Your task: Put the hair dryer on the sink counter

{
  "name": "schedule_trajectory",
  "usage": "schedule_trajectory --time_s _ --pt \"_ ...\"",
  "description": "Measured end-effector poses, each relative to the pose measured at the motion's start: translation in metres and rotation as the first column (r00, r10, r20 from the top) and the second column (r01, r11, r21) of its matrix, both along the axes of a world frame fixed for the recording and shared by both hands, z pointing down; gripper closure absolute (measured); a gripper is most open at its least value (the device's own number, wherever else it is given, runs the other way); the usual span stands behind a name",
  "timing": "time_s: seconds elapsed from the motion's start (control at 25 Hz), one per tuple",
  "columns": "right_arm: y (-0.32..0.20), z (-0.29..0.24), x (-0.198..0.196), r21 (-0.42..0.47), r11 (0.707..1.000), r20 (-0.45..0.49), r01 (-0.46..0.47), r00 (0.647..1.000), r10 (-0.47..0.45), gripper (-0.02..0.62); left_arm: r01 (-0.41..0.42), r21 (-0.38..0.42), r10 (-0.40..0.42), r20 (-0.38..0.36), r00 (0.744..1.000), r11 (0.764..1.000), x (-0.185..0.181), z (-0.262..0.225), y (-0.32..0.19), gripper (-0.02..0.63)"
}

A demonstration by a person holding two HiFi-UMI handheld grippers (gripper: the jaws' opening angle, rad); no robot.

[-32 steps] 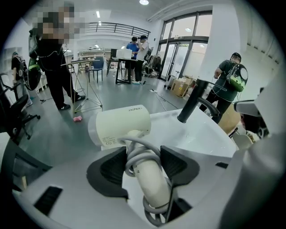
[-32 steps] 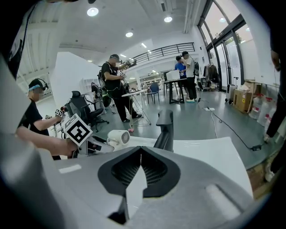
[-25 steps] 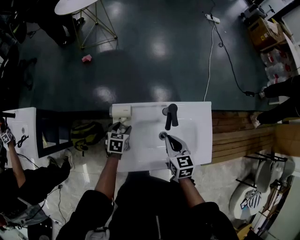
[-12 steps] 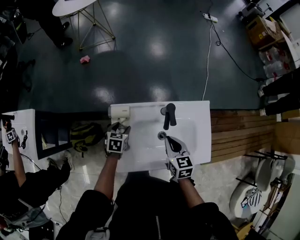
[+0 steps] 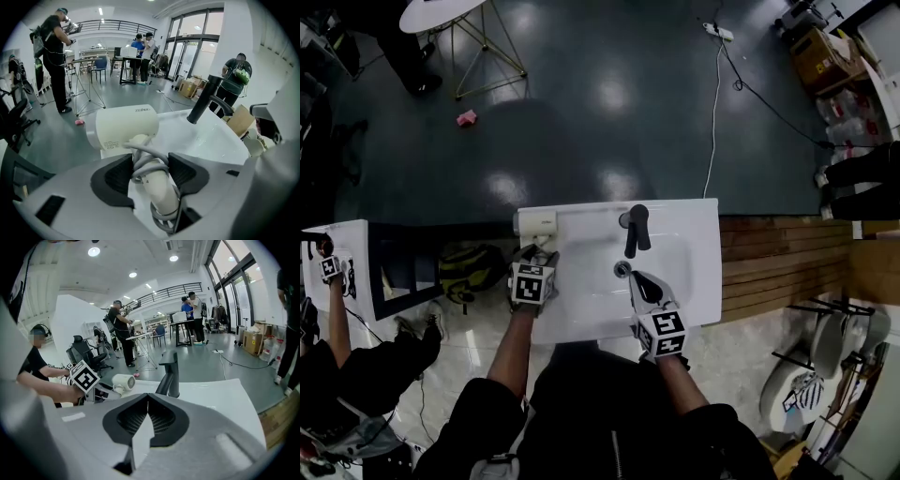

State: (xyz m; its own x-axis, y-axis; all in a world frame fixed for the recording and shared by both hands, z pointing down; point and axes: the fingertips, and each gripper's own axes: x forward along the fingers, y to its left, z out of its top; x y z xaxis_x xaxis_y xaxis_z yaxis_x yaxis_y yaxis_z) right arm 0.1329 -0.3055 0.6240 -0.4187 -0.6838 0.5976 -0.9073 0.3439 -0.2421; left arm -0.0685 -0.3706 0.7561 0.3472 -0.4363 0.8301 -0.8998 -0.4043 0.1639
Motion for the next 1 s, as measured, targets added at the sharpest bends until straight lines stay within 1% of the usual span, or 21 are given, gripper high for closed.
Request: schedule_trajectory --time_s 0.36,0.52,0.64,1.0 --pt "0.0004 0.0021 -0.0013 -0.008 1.0 0.001 0.007 1.0 -0.007 0.591 0.0 0.006 0.0 -0.002 1.0 1.0 0.0011 0.001 -0.0006 0.363" --pt "0.0006 0.0021 -0.0021 -0.008 1.0 0.001 0.009 1.0 -0.009 0.591 -0.018 0.004 0.018 0.008 1.0 1.0 -0.0001 0.0034 -0.0004 0.362" --pt "0.0022 0.003 -0.0017 -0.01 1.0 0.001 0.007 1.0 -0.007 0.591 -0.032 -0.006 0.032 -0.004 0.999 0.999 0.0014 0.0041 0.0002 0.362" --pt "0.0082 0.0007 -0.0031 -0.002 1.0 0.003 0.011 1.0 -0.011 0.591 -0.016 0.017 0.017 -0.009 1.0 1.0 0.0003 -0.0026 0.0037 0.362"
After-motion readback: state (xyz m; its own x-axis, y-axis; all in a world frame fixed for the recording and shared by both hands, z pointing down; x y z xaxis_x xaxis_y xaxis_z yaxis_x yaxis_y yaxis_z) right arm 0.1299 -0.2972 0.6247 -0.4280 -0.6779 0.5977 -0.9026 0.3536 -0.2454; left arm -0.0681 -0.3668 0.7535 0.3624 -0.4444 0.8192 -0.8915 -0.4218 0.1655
